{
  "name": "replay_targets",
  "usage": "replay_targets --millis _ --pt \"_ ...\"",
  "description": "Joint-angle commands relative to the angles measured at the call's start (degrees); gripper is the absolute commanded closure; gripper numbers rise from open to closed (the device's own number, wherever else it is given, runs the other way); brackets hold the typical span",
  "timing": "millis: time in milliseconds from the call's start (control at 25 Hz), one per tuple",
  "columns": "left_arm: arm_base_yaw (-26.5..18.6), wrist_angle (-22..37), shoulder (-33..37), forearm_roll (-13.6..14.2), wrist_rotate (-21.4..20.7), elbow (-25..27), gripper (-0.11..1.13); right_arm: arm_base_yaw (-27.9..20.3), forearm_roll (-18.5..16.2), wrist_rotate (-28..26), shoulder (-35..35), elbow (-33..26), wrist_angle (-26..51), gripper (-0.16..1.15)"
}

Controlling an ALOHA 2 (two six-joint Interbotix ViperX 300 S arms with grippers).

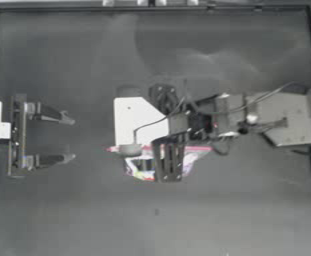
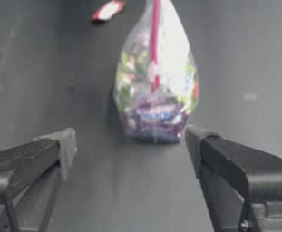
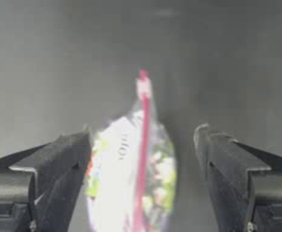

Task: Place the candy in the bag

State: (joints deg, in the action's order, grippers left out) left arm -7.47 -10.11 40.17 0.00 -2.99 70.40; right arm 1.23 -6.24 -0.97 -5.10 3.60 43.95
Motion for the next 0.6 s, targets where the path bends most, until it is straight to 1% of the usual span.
replay_targets --millis 40,600 --pt "-0.4 -0.5 -1.0 -0.1 0.1 -0.9 0.01 0.1 0.4 -0.1 -0.4 -2.8 0.8 0.02" --pt "-0.4 -0.6 -1.3 -0.2 0.1 -0.6 0.01 0.1 0.3 0.2 -9.4 -12.9 9.2 0.02"
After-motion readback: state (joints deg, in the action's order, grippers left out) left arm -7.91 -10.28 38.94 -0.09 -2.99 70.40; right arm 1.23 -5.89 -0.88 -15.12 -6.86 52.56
